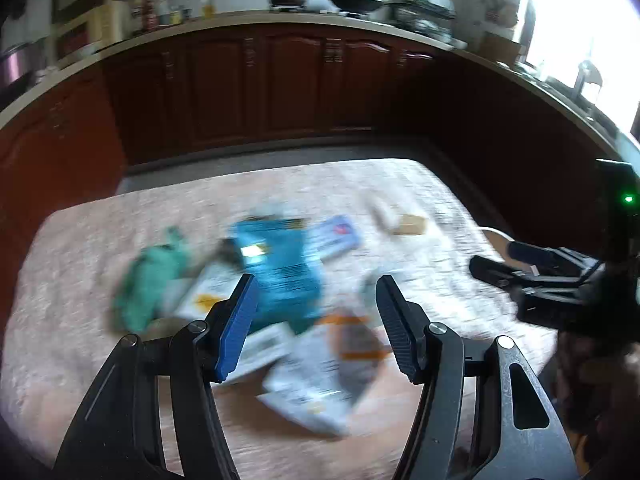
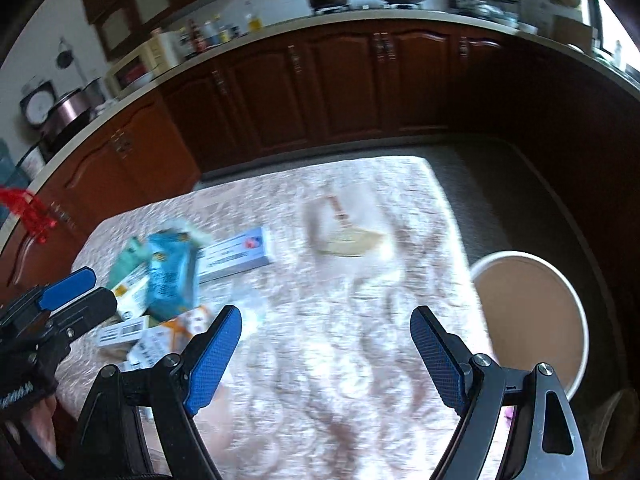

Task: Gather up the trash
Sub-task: 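Return both tools to the table over the remaining trash, then grasp the tan crumpled paper with left tool while right tool grasps clear plastic bag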

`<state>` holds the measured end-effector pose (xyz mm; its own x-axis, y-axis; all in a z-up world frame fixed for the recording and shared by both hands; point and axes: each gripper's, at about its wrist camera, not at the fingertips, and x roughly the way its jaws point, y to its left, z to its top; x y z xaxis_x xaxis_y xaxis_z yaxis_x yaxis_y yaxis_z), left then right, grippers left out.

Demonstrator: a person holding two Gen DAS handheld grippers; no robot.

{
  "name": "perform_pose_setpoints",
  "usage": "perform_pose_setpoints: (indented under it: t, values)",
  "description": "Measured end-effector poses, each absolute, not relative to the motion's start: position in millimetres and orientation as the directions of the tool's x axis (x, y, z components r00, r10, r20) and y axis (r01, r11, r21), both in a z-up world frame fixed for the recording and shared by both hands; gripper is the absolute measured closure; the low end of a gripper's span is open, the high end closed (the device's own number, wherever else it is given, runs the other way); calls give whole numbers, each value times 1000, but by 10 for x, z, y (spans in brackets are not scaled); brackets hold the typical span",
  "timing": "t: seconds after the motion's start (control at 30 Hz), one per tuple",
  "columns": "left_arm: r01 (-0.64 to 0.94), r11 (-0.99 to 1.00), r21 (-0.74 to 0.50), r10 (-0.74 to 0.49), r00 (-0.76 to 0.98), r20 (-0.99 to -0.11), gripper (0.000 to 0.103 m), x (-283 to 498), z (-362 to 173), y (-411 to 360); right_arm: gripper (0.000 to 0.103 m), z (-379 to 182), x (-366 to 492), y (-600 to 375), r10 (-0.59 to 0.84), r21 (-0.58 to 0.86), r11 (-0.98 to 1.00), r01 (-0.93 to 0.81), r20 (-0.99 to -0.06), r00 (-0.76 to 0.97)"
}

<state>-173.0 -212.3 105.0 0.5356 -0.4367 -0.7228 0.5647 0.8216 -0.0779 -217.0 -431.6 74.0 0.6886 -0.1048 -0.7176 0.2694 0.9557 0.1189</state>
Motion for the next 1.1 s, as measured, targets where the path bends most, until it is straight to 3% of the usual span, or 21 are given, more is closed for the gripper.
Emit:
perform_pose_setpoints:
  t: [0.4,0.93,1.1]
  values:
    - [414,899,-143,-360,513,-779,43,-1301,682,-1077,19,500,-1863,-3801,44,165,978,127,-762,647]
    - [379,909,-177,-340,425,-839,43,-992,244,-1084,22,160,-1534,-3924,98,254,951,175,-786,610]
    - [391,901,-188,-344,380,-858,44,-906,123,-1130,33,64,-1415,-3926,130,282,944,171,-794,594]
